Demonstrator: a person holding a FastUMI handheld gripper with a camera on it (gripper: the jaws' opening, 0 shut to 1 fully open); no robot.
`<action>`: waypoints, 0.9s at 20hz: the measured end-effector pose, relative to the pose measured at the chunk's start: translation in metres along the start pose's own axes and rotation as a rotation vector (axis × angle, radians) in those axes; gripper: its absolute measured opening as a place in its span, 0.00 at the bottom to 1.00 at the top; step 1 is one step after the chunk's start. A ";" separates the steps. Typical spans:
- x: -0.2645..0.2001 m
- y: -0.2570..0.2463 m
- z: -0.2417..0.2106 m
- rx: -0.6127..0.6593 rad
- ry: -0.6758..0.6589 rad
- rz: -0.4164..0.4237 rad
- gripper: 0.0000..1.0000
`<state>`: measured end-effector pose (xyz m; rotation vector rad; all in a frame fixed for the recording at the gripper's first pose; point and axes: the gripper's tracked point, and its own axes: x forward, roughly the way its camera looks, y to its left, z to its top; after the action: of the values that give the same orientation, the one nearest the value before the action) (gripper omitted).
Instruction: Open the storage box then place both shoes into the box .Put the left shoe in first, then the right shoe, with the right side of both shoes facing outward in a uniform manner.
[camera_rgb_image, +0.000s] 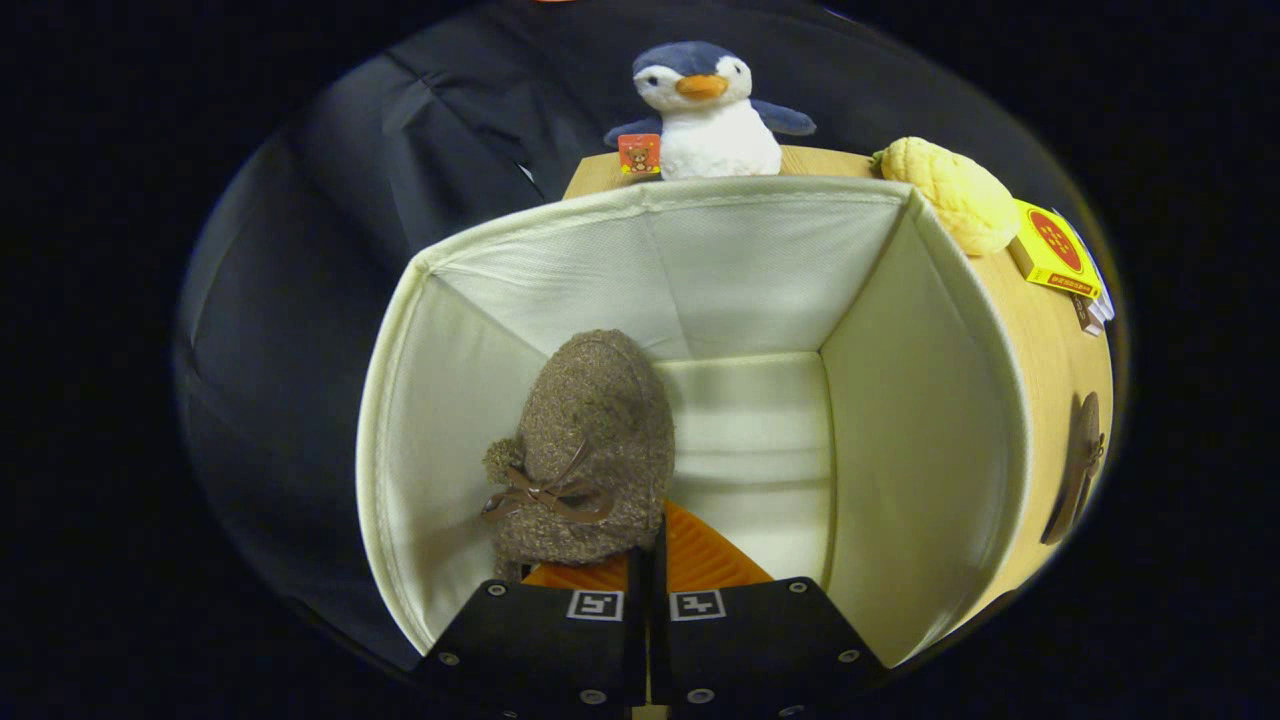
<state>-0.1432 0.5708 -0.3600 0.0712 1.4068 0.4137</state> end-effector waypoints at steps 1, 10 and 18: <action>0.004 0.000 -0.002 -0.002 0.000 0.002 0.03; -0.010 0.016 -0.016 -0.033 0.078 0.129 0.49; -0.113 -0.021 0.001 -0.087 -0.066 0.260 0.83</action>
<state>-0.1489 0.5151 -0.2591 0.1965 1.3164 0.6821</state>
